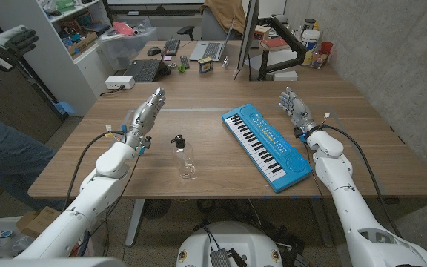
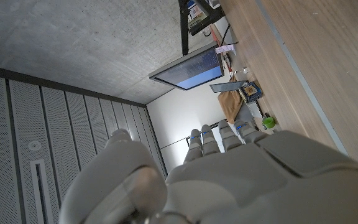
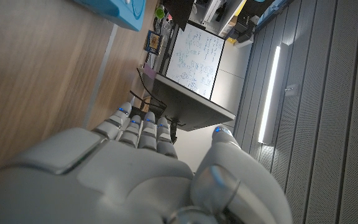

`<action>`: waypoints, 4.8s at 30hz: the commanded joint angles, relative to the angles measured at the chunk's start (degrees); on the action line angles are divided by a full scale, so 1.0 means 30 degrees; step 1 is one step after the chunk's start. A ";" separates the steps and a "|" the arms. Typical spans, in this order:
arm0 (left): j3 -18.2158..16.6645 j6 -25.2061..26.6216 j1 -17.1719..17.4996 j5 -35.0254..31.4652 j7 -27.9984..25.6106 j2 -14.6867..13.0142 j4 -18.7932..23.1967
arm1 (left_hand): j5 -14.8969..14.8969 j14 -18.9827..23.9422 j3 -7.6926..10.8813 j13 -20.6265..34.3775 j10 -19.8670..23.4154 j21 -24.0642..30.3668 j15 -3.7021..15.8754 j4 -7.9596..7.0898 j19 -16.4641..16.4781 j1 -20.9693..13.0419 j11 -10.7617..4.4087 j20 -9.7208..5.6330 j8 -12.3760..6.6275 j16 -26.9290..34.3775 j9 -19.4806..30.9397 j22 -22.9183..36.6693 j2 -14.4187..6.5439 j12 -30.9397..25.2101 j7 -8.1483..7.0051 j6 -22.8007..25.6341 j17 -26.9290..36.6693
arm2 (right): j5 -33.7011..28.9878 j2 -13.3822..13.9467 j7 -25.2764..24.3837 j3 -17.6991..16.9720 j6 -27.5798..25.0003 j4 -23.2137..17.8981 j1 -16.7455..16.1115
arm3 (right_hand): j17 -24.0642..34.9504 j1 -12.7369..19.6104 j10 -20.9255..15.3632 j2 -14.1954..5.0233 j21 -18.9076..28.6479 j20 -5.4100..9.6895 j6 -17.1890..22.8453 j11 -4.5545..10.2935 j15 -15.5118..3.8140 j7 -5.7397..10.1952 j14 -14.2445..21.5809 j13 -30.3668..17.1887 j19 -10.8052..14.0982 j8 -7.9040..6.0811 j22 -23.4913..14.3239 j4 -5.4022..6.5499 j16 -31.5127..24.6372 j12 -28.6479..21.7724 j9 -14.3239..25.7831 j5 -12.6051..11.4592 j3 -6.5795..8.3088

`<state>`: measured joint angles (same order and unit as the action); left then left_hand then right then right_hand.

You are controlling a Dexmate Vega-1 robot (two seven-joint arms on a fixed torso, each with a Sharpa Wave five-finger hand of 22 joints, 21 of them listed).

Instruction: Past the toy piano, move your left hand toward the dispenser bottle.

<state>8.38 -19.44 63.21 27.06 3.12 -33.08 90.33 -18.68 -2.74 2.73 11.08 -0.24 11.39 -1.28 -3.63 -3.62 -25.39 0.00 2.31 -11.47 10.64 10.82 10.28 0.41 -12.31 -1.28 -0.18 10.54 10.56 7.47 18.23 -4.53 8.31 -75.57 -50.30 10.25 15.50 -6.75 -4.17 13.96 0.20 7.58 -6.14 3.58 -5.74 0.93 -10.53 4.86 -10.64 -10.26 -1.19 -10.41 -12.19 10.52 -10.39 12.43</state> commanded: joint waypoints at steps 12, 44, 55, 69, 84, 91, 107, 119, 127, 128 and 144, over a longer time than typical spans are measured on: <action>-0.0539 -0.0088 0.0945 -0.2157 -0.0984 -0.1152 0.1564 | 0.0010 0.0318 -0.0008 0.0088 0.0276 0.0204 -0.0172 0.0410 0.0429 -0.0852 -0.0297 0.2051 -0.0300 0.0208 0.0044 0.0057 0.0054 -0.0067 -0.1223 0.0577 0.0055 | -0.0104 -0.0140 -0.0235 0.0062 0.0180 0.0146 0.0120 | 0.0036 -0.0106 -0.0261 -0.0006 -0.0109 -0.0011 0.0102 0.0075 -0.0039 0.0053 0.0150 -0.0028 0.0106 -0.0119 -0.0112 -0.0094 -0.0090 -0.0015 0.0030 -0.0066 -0.0031; -0.1229 0.1085 0.1544 -0.6414 -0.3023 -0.2361 0.3634 | 0.0062 0.0969 0.0014 0.0147 0.0792 0.0198 -0.0359 0.0814 0.0481 -0.1711 -0.1247 0.2687 -0.0553 0.0348 0.0051 0.0118 0.0002 -0.0226 -0.1591 0.1824 0.0118 | -0.0114 -0.0258 -0.0015 0.0048 0.0577 0.1128 0.0772 | 0.0042 -0.0140 -0.0211 -0.0034 -0.0204 -0.0014 0.0059 -0.0013 0.0029 0.0052 0.0154 -0.0029 0.0127 -0.0105 -0.0116 -0.0113 -0.0081 0.0016 0.0031 -0.0068 -0.0059; -0.0778 0.2613 0.1018 -0.8230 -0.3242 -0.3120 0.4302 | 0.0080 0.0980 0.0025 0.0162 0.0840 0.0198 -0.0321 0.0911 0.0498 -0.1913 -0.1294 0.2746 -0.0529 0.0327 0.0054 0.0124 -0.0011 -0.0231 -0.1512 0.1914 0.0129 | -0.0103 -0.0278 0.0103 0.0039 0.0750 0.1304 0.0885 | 0.0042 -0.0149 -0.0235 -0.0030 -0.0231 -0.0027 0.0081 0.0000 0.0024 0.0030 0.0154 -0.0030 0.0139 -0.0115 -0.0117 -0.0125 -0.0078 0.0009 0.0031 -0.0067 -0.0072; -0.0574 0.2593 0.0941 -0.9207 -0.3342 -0.3613 0.5010 | 0.0102 0.1009 0.0025 0.0179 0.0882 0.0188 -0.0310 0.0987 0.0487 -0.2088 -0.1304 0.2746 -0.0505 0.0317 0.0059 0.0130 -0.0034 -0.0232 -0.1528 0.2015 0.0142 | -0.0075 -0.0161 0.0306 -0.0053 0.0876 0.1707 0.1284 | 0.0044 -0.0165 -0.0241 -0.0034 -0.0267 -0.0034 0.0072 -0.0004 0.0042 0.0049 0.0171 -0.0030 0.0155 -0.0113 -0.0119 -0.0136 -0.0080 0.0011 0.0032 -0.0067 -0.0088; -0.0293 0.2676 0.0981 -1.0014 -0.2438 -0.4512 0.5909 | 0.0128 0.1021 0.0008 0.0196 0.0954 0.0194 -0.0305 0.1030 0.0515 -0.2216 -0.1275 0.2805 -0.0455 0.0304 0.0065 0.0137 -0.0072 -0.0243 -0.1489 0.2072 0.0159 | -0.0036 -0.0184 0.0583 -0.0121 0.1131 0.2287 0.1743 | 0.0044 -0.0174 -0.0237 -0.0041 -0.0302 -0.0060 0.0072 -0.0004 0.0062 0.0071 0.0175 -0.0030 0.0164 -0.0114 -0.0121 -0.0148 -0.0076 0.0016 0.0032 -0.0068 -0.0101; -0.0634 0.3258 0.1588 -1.0720 -0.2407 -0.5066 0.6822 | 0.0140 0.1073 -0.0005 0.0202 0.0865 0.0197 -0.0332 0.1038 0.0529 -0.2252 -0.1301 0.2851 -0.0420 0.0318 0.0068 0.0140 -0.0090 -0.0201 -0.1497 0.2056 0.0167 | -0.0043 -0.0209 0.0667 -0.0094 0.1124 0.2309 0.1801 | 0.0047 -0.0188 -0.0235 -0.0043 -0.0314 -0.0070 0.0064 -0.0011 0.0063 0.0084 0.0195 -0.0030 0.0168 -0.0111 -0.0121 -0.0147 -0.0084 0.0018 0.0032 -0.0068 -0.0109; -0.1951 0.3918 0.3403 -1.1624 -0.2291 -0.5577 0.8420 | 0.0163 0.1111 -0.0034 0.0213 0.0848 0.0205 -0.0366 0.1049 0.0562 -0.2316 -0.1206 0.2870 -0.0374 0.0317 0.0074 0.0143 -0.0122 -0.0184 -0.1469 0.2077 0.0180 | -0.0171 -0.0199 0.0787 0.0118 0.1093 0.1980 0.1774 | 0.0044 -0.0191 -0.0248 -0.0050 -0.0353 -0.0082 0.0063 -0.0005 0.0059 0.0088 0.0212 -0.0031 0.0180 -0.0113 -0.0123 -0.0168 -0.0083 0.0017 0.0033 -0.0071 -0.0121; -0.2691 0.4474 0.4169 -1.2578 -0.1877 -0.5772 0.9397 | 0.0176 0.1196 -0.0057 0.0221 0.0829 0.0216 -0.0378 0.1060 0.0604 -0.2370 -0.1211 0.2881 -0.0337 0.0337 0.0079 0.0145 -0.0149 -0.0169 -0.1470 0.2085 0.0189 | -0.0170 -0.0075 0.0685 0.0082 0.0968 0.1497 0.1522 | 0.0045 -0.0197 -0.0245 -0.0060 -0.0381 -0.0089 0.0067 -0.0001 0.0052 0.0074 0.0209 -0.0031 0.0192 -0.0116 -0.0125 -0.0180 -0.0078 0.0021 0.0033 -0.0072 -0.0130; -0.2732 0.4563 0.4113 -1.3078 -0.1424 -0.5895 0.9680 | 0.0184 0.1180 -0.0076 0.0226 0.0843 0.0240 -0.0378 0.1062 0.0679 -0.2401 -0.1180 0.2877 -0.0306 0.0321 0.0082 0.0146 -0.0170 -0.0170 -0.1441 0.2076 0.0196 | -0.0122 0.0034 0.0700 0.0058 0.0903 0.1254 0.1391 | 0.0042 -0.0192 -0.0260 -0.0066 -0.0394 -0.0094 0.0079 0.0007 0.0055 0.0078 0.0217 -0.0031 0.0199 -0.0121 -0.0125 -0.0191 -0.0077 0.0017 0.0033 -0.0074 -0.0130; -0.2725 0.4536 0.4093 -1.3150 -0.1375 -0.5921 0.9715 | 0.0185 0.1181 -0.0079 0.0227 0.0833 0.0238 -0.0381 0.1063 0.0676 -0.2406 -0.1187 0.2883 -0.0296 0.0320 0.0083 0.0146 -0.0172 -0.0166 -0.1428 0.2059 0.0197 | -0.0126 0.0044 0.0685 0.0055 0.0920 0.1229 0.1383 | 0.0042 -0.0191 -0.0260 -0.0067 -0.0395 -0.0093 0.0080 0.0009 0.0047 0.0095 0.0213 -0.0031 0.0200 -0.0121 -0.0125 -0.0192 -0.0075 0.0017 0.0033 -0.0074 -0.0130; -0.2599 0.4446 0.3908 -1.4072 -0.0674 -0.6215 1.0258 | 0.0197 0.1117 -0.0117 0.0237 0.0756 0.0219 -0.0417 0.1066 0.0656 -0.2458 -0.1188 0.2902 -0.0226 0.0282 0.0089 0.0147 -0.0207 -0.0128 -0.1447 0.1988 0.0207 | 0.0018 0.0162 0.0540 -0.0053 0.0873 0.0923 0.1151 | 0.0043 -0.0198 -0.0266 -0.0071 -0.0425 -0.0099 0.0063 0.0012 0.0053 0.0101 0.0220 -0.0031 0.0206 -0.0115 -0.0127 -0.0206 -0.0074 0.0018 0.0033 -0.0075 -0.0142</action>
<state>0.48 -6.09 75.21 -13.50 -0.24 -51.32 119.99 -18.23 0.47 2.35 11.60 2.32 11.92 -2.46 -0.56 -1.77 -32.23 -3.58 10.66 -12.36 11.50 10.79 10.53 -0.24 -12.76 -5.84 5.64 11.08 10.22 7.71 20.11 -4.42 10.99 -72.35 -46.49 10.25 15.20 -7.05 -4.47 12.69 0.00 7.58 -5.84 3.78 -5.74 1.13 -10.52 5.06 -10.64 -10.52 -1.57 -10.41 -12.19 10.51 -10.38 12.03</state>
